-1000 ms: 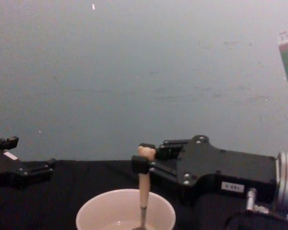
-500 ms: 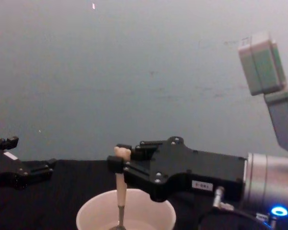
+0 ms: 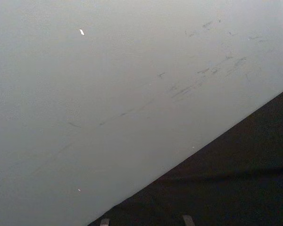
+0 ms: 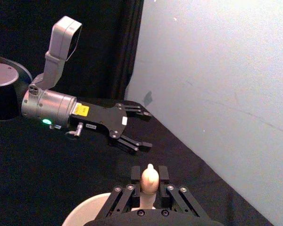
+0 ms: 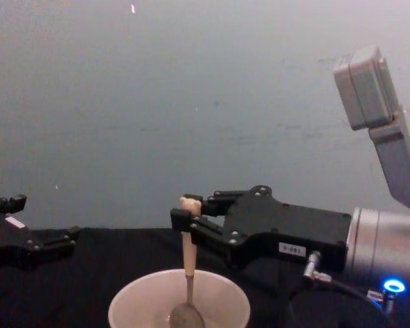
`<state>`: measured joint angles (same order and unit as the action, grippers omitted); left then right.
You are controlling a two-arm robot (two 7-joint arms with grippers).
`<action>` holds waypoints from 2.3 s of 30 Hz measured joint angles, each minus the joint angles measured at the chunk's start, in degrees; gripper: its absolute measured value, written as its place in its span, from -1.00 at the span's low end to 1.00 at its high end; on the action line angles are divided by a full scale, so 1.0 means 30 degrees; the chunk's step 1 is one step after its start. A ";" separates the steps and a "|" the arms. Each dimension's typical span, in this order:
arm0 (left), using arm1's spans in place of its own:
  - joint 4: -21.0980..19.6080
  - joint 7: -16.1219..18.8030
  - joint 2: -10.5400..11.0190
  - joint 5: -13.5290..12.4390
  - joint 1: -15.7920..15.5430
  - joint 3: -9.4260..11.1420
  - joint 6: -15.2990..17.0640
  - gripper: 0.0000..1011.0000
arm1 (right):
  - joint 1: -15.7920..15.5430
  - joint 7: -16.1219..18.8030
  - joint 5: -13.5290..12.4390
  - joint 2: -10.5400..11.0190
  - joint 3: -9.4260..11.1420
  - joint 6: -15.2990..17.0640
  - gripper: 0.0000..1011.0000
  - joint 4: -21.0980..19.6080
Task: Pick up the stirring spoon with one hand, stir inside the cup, then place it back in its original position.
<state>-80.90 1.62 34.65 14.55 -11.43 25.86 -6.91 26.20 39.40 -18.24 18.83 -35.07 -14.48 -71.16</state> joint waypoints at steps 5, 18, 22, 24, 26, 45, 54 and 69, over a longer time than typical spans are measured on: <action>-0.0001 0.0000 -0.0001 0.0000 0.0000 -0.0001 0.0000 0.98 | -0.0121 -0.0053 0.0082 0.0196 0.0147 0.0025 -0.58 -0.0182; 0.0000 0.0000 -0.0001 0.0001 0.0000 0.0000 -0.0001 0.98 | -0.1285 0.0061 -0.0197 0.1497 0.0662 0.0337 -0.58 -0.1981; -0.0001 0.0000 0.0000 0.0000 0.0001 0.0000 0.0000 0.98 | -0.1772 0.0280 -0.0467 0.1824 0.0670 0.0511 -0.58 -0.2694; 0.0000 -0.0001 0.0000 0.0000 0.0000 0.0000 -0.0001 0.98 | -0.2026 0.0446 -0.0635 0.1954 0.0593 0.0610 -0.58 -0.3074; 0.0000 0.0000 -0.0001 0.0000 0.0001 0.0000 0.0000 0.98 | -0.2185 0.0612 -0.0782 0.2006 0.0456 0.0680 -0.58 -0.3371; 0.0000 0.0000 0.0000 0.0000 0.0000 0.0000 0.0000 0.98 | -0.0836 0.0041 -0.0288 0.0296 -0.0286 0.0391 -0.58 -0.1433; 0.0000 0.0000 -0.0001 0.0000 0.0000 -0.0001 0.0000 0.98 | -0.0545 -0.0384 -0.0013 0.0131 0.0073 0.0312 -0.58 -0.0809; -0.0001 0.0000 0.0000 0.0000 0.0001 -0.0001 0.0000 0.98 | -0.0815 -0.0474 0.0150 0.0508 0.0478 0.0330 -0.58 -0.1120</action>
<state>-80.90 1.62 34.65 14.55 -11.43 25.86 -6.91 23.75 37.98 -17.79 20.35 -33.64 -13.50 -74.52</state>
